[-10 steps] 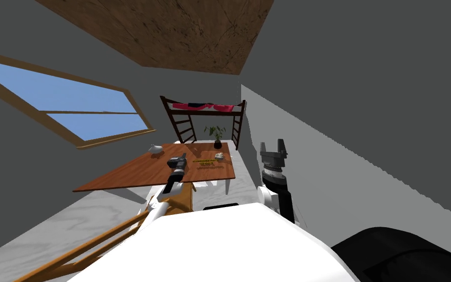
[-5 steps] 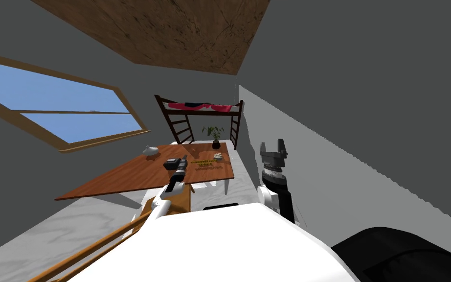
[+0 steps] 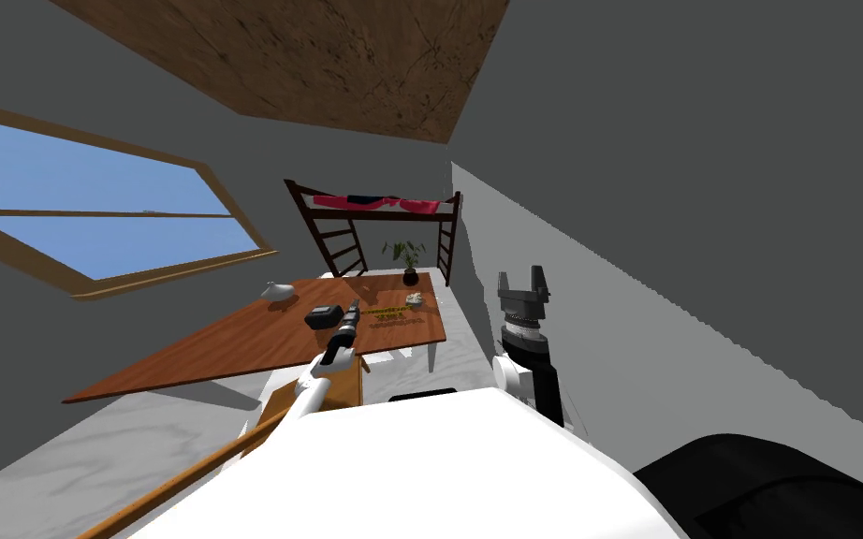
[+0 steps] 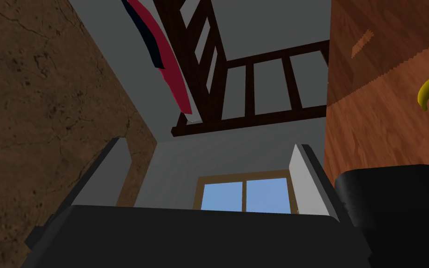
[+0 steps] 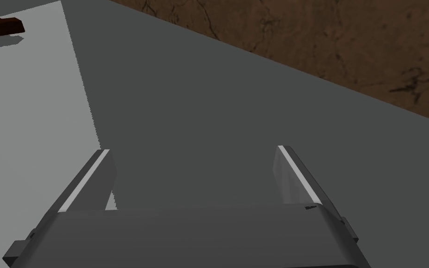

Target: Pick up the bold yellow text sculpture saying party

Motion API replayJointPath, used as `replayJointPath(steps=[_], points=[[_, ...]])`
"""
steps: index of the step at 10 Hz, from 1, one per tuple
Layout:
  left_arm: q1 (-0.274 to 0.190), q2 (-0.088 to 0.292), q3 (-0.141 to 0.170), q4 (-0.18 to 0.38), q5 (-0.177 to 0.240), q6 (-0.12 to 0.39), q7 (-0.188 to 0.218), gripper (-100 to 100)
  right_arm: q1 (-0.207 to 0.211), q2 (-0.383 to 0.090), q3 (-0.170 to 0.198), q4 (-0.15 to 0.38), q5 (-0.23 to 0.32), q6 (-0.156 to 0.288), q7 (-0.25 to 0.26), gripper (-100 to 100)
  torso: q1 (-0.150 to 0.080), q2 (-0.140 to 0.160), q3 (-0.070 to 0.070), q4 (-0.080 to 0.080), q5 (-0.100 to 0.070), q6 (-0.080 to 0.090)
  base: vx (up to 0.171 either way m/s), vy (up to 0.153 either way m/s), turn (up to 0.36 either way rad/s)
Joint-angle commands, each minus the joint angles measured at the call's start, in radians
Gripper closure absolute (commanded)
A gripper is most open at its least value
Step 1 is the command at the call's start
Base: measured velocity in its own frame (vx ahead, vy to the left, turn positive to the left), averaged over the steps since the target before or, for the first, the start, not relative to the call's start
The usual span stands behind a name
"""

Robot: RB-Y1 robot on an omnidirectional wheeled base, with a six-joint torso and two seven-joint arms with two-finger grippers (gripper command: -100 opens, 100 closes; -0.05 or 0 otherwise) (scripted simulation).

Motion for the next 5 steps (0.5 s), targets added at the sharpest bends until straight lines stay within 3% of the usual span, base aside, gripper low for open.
replayJointPath(steps=[1,2,5], points=[[-0.013,0.002,0.002,0.037,0.001,-0.005,-0.001,-100,0.0,0.0,0.0,0.0,0.0,0.0,0.0,0,0.0,0.0,0.0,0.0,0.0,0.0,0.006,0.002,0.01],[-0.041,0.001,0.011,0.071,0.002,-0.003,-0.003,-100,0.0,0.0,0.0,0.0,0.0,0.0,0.0,0,0.0,0.0,0.0,0.0,0.0,0.0,0.01,0.001,-0.124],[-0.069,-0.001,0.019,0.164,0.004,0.0,-0.004,-100,0.0,0.0,0.0,0.0,0.0,0.0,0.0,0,0.0,0.0,0.0,0.0,0.0,0.0,0.015,0.003,-0.071]])
